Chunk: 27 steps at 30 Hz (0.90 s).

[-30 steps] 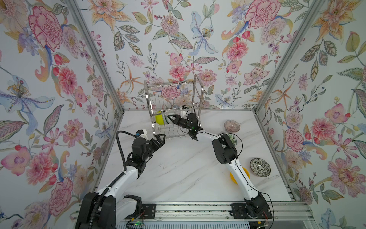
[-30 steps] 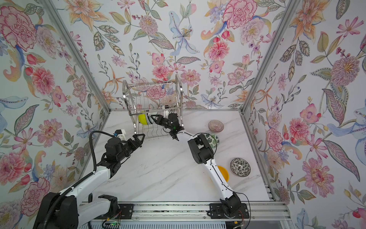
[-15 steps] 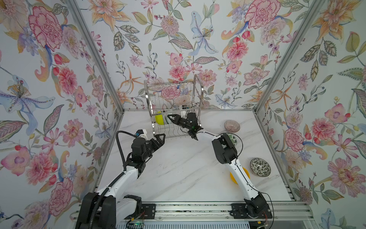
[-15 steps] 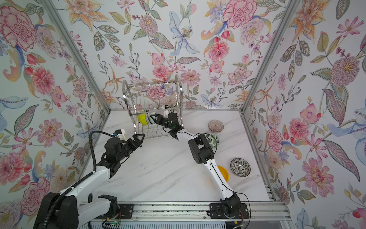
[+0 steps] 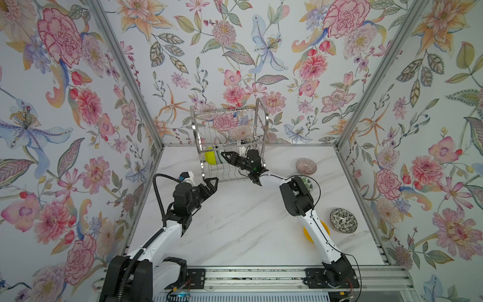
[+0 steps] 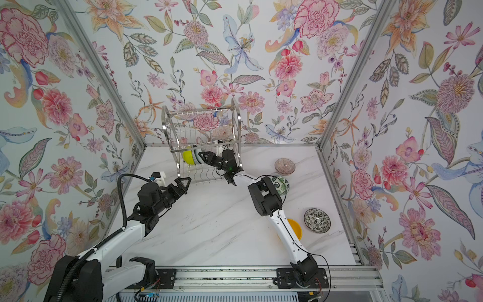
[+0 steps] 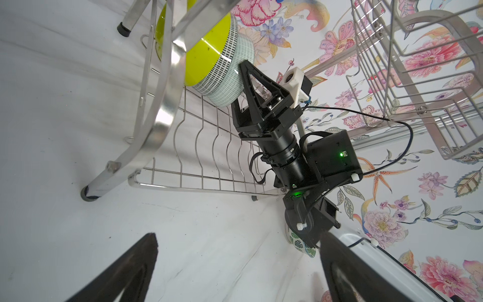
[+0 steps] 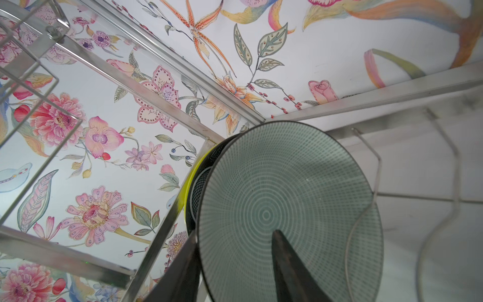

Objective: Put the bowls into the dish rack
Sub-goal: 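Open the right gripper to release the pale green bowl in the rack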

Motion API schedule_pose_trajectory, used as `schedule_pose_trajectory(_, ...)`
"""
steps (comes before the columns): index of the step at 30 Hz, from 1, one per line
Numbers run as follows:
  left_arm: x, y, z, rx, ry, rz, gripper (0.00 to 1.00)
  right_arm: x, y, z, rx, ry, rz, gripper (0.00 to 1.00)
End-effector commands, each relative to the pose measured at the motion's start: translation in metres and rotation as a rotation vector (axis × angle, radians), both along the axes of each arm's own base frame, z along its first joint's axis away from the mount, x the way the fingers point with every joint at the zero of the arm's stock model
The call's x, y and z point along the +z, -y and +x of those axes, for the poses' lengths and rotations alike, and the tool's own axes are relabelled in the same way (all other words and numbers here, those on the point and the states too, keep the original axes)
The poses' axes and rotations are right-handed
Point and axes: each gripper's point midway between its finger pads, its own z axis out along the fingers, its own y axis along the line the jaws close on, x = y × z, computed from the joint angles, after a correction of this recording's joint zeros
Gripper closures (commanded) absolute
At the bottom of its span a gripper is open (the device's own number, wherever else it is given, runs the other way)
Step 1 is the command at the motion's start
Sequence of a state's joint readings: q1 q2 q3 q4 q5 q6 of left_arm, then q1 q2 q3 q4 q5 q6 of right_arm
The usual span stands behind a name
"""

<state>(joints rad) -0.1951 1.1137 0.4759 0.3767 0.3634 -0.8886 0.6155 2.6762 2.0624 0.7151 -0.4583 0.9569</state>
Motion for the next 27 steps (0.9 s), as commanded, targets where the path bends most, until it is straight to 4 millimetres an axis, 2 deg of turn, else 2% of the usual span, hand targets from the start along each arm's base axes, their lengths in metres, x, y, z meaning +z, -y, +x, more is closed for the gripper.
schedule_pose_trajectory(1, 0.003, -0.002, -0.003, -0.001, 0.009, -0.021, 0.01, 0.034, 0.013, -0.001, -0.044, 0.049, 0.02, 0.52)
schedule_pose_trajectory(6, 0.005, -0.002, -0.006, 0.0, 0.012, -0.032, 0.01, 0.042, 0.022, -0.011, -0.078, 0.064, 0.026, 0.48)
schedule_pose_trajectory(9, 0.005, -0.002, -0.01, -0.001, 0.012, -0.03, 0.01, 0.045, 0.025, -0.019, -0.083, 0.071, 0.027, 0.41)
schedule_pose_trajectory(13, 0.003, -0.003, -0.014, -0.002, 0.004, -0.027, 0.01, 0.047, 0.026, -0.026, -0.091, 0.077, 0.025, 0.37)
schedule_pose_trajectory(17, 0.002, -0.002, -0.017, -0.012, 0.0, -0.033, 0.01, 0.051, 0.026, -0.034, -0.1, 0.089, 0.025, 0.26)
schedule_pose_trajectory(24, 0.002, 0.001, -0.019, -0.028, 0.0, -0.033, 0.01, 0.053, 0.024, -0.049, -0.099, 0.105, 0.013, 0.14)
schedule_pose_trajectory(27, 0.003, 0.001, -0.02, -0.034, 0.002, -0.033, 0.01, 0.054, 0.028, -0.056, -0.109, 0.118, -0.003, 0.02)
